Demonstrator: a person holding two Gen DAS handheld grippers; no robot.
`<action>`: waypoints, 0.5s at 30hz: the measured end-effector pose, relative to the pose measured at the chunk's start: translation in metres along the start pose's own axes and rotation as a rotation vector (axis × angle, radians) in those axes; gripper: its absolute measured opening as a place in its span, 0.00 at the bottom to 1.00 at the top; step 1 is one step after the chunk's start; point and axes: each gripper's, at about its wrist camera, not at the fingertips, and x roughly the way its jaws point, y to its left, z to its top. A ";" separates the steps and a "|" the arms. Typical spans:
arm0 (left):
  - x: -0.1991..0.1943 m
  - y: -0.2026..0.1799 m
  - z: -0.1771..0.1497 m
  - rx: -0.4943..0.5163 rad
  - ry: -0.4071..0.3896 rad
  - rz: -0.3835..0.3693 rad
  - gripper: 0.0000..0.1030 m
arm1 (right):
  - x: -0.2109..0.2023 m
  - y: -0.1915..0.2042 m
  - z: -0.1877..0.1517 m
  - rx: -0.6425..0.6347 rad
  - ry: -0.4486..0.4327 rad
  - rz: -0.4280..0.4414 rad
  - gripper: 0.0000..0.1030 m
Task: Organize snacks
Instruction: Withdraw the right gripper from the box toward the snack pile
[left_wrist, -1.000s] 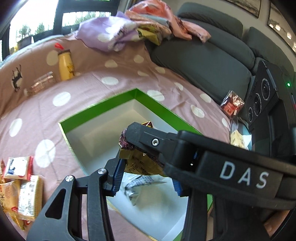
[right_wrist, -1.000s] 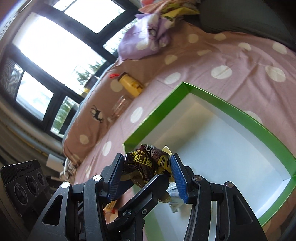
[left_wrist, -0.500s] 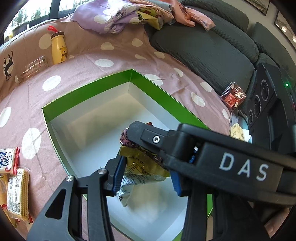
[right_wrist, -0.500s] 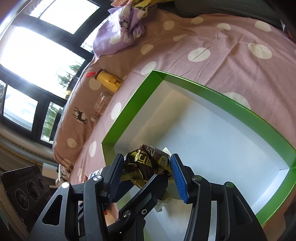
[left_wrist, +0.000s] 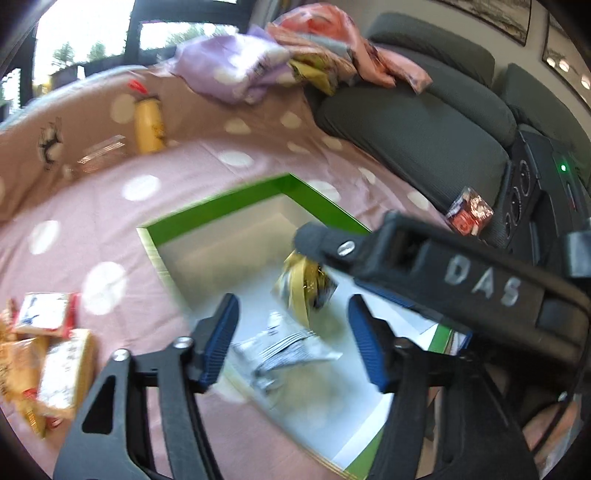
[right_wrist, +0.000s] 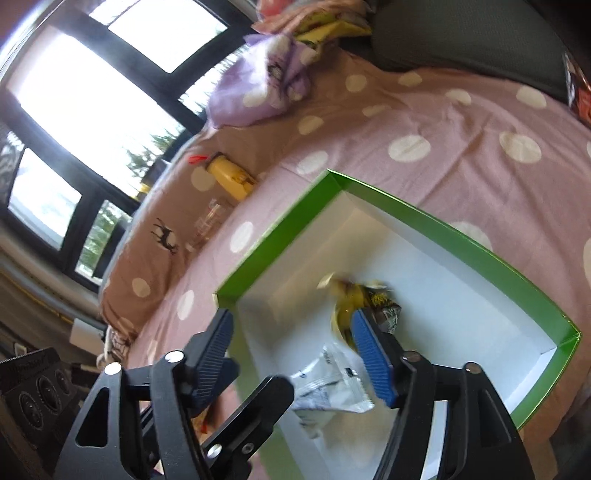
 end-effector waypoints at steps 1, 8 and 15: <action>-0.011 0.005 -0.002 -0.008 -0.020 0.014 0.65 | -0.004 0.007 -0.002 -0.022 -0.015 0.011 0.70; -0.084 0.064 -0.031 -0.140 -0.146 0.189 0.86 | -0.009 0.075 -0.029 -0.229 -0.048 0.112 0.90; -0.122 0.139 -0.086 -0.303 -0.139 0.447 0.88 | 0.023 0.142 -0.080 -0.430 0.040 0.119 0.90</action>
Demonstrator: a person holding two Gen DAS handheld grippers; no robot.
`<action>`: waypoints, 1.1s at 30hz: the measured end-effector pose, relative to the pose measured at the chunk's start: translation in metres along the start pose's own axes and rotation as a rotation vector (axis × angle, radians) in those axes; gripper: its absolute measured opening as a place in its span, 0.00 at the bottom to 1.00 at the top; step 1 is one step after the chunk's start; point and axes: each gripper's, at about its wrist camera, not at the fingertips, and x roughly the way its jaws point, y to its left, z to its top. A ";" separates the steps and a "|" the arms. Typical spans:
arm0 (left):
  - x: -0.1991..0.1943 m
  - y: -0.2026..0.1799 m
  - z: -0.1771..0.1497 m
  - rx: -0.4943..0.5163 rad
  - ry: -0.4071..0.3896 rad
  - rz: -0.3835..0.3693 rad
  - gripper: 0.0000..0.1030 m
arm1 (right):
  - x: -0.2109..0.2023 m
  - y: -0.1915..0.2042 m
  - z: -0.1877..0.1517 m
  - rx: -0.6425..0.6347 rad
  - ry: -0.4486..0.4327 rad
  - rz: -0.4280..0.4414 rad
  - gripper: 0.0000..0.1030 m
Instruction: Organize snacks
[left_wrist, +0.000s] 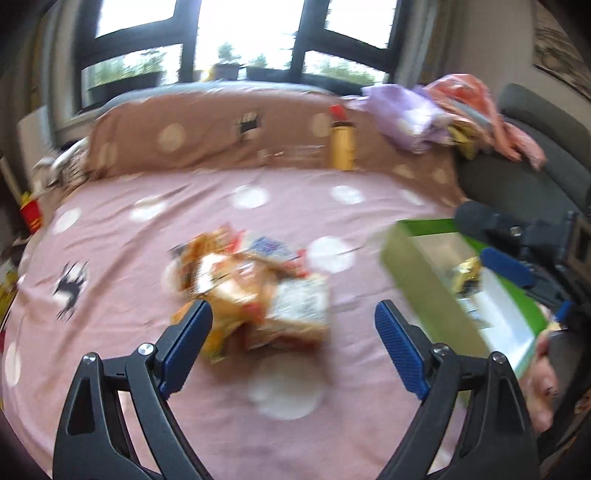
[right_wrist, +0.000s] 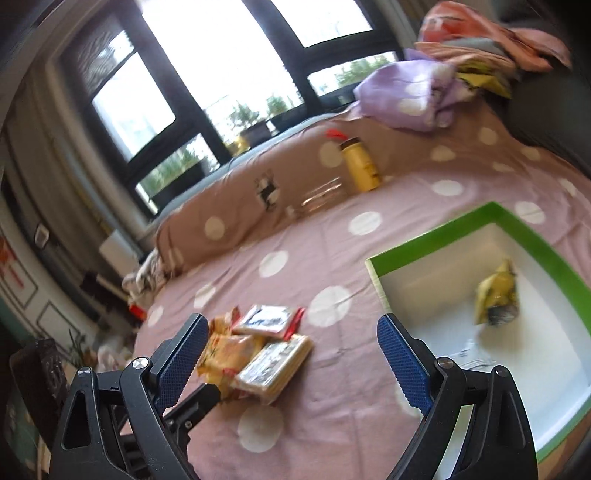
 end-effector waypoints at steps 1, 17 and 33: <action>0.002 0.011 -0.004 -0.025 0.010 0.022 0.88 | 0.008 0.005 -0.004 -0.012 0.018 -0.007 0.90; 0.058 0.092 -0.039 -0.159 0.103 0.183 0.88 | 0.103 0.019 -0.062 -0.106 0.215 -0.198 0.90; 0.071 0.108 -0.046 -0.242 0.129 0.143 1.00 | 0.119 0.029 -0.107 -0.372 0.289 -0.329 1.00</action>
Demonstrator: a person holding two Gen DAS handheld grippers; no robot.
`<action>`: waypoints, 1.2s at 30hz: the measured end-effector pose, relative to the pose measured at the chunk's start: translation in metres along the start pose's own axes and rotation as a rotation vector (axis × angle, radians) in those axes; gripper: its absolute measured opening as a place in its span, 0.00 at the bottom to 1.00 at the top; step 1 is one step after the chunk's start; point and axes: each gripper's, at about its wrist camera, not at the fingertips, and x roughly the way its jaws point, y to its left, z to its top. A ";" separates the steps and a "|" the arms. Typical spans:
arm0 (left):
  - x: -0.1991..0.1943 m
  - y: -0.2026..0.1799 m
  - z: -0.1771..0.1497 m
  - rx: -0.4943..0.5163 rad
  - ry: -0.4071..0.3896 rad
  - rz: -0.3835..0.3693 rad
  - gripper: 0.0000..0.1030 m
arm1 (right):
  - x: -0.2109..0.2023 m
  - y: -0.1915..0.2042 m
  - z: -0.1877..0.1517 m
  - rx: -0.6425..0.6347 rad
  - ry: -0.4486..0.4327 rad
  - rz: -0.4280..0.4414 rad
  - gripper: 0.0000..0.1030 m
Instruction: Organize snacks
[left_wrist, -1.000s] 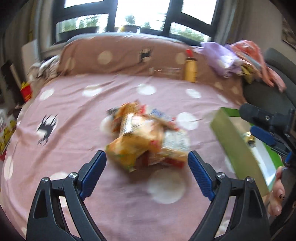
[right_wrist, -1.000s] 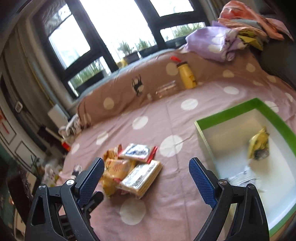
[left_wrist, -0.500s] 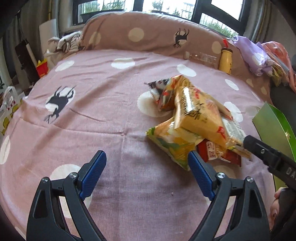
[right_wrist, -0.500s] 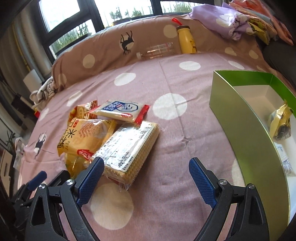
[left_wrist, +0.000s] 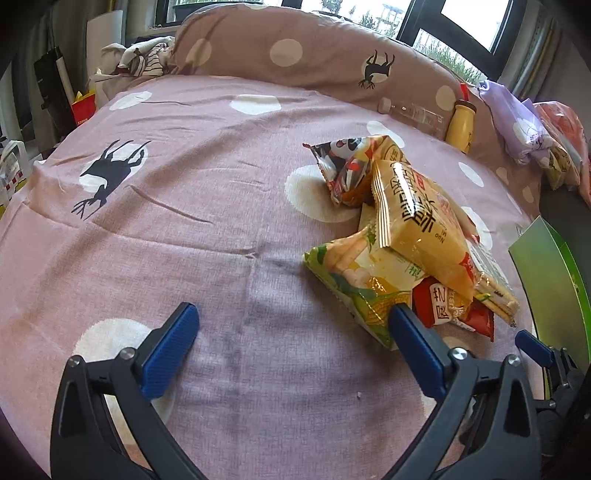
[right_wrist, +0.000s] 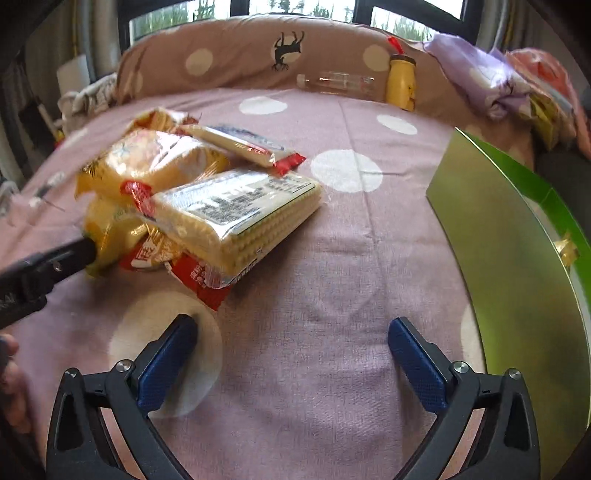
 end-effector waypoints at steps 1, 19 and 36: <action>0.000 0.000 0.000 -0.001 -0.001 -0.001 1.00 | 0.001 -0.003 -0.001 0.017 -0.002 0.018 1.00; 0.001 0.000 -0.002 0.017 0.000 0.016 1.00 | 0.000 -0.006 -0.002 0.018 -0.007 0.021 1.00; 0.000 -0.001 -0.004 0.019 -0.002 0.010 1.00 | 0.001 -0.005 -0.002 0.019 -0.007 0.022 1.00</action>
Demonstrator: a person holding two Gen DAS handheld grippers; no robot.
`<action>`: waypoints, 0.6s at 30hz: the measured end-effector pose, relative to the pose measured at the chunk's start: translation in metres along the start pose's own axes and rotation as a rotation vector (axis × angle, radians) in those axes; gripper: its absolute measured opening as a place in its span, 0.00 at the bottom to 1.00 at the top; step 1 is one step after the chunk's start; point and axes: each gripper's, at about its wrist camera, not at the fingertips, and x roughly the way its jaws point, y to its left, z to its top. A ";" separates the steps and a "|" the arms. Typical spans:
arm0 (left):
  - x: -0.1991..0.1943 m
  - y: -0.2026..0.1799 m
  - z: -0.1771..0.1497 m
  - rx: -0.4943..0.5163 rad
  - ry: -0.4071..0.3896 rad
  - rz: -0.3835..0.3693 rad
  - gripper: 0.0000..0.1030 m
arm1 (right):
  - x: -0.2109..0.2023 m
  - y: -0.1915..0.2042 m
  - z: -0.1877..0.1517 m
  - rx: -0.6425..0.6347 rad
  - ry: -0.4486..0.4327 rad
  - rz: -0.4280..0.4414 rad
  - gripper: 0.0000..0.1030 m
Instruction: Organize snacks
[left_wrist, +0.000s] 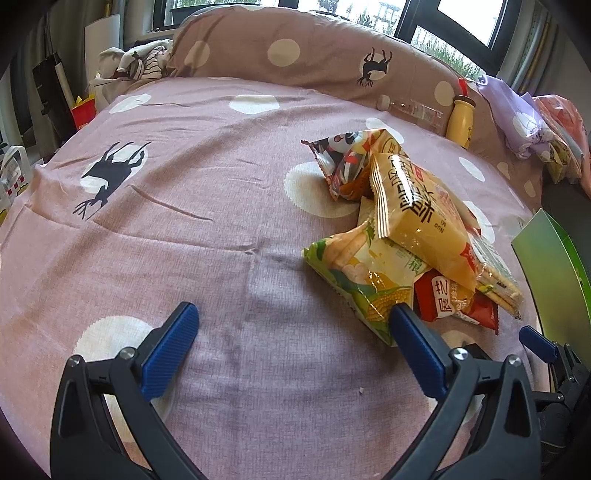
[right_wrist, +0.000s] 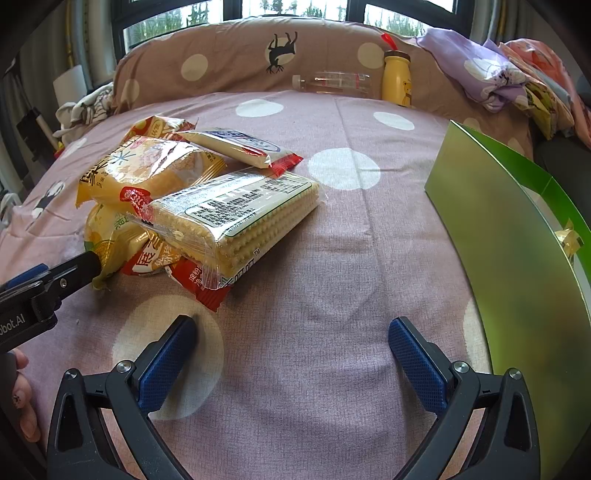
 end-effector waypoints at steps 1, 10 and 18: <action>0.000 0.000 0.000 0.001 0.000 0.002 1.00 | 0.000 0.000 0.000 0.000 0.000 0.000 1.00; 0.000 -0.001 0.000 0.004 0.001 0.007 1.00 | 0.000 0.000 0.000 0.000 0.000 0.000 1.00; 0.000 -0.001 0.000 0.005 0.001 0.008 1.00 | 0.000 0.000 0.000 0.000 0.000 0.000 1.00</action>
